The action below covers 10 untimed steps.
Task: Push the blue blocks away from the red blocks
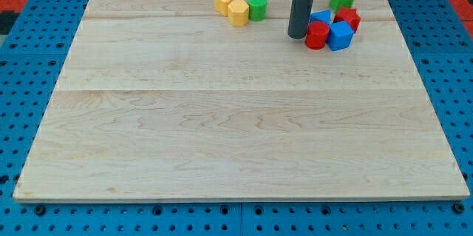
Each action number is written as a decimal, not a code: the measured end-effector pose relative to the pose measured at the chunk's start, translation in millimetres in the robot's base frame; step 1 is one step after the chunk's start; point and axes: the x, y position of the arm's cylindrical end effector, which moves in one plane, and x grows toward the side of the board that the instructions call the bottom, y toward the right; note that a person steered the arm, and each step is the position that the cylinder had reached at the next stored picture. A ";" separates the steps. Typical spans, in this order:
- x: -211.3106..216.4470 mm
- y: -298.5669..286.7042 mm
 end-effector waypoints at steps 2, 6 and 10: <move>-6.5 -1.0; 59.4 91.2; -64.1 20.0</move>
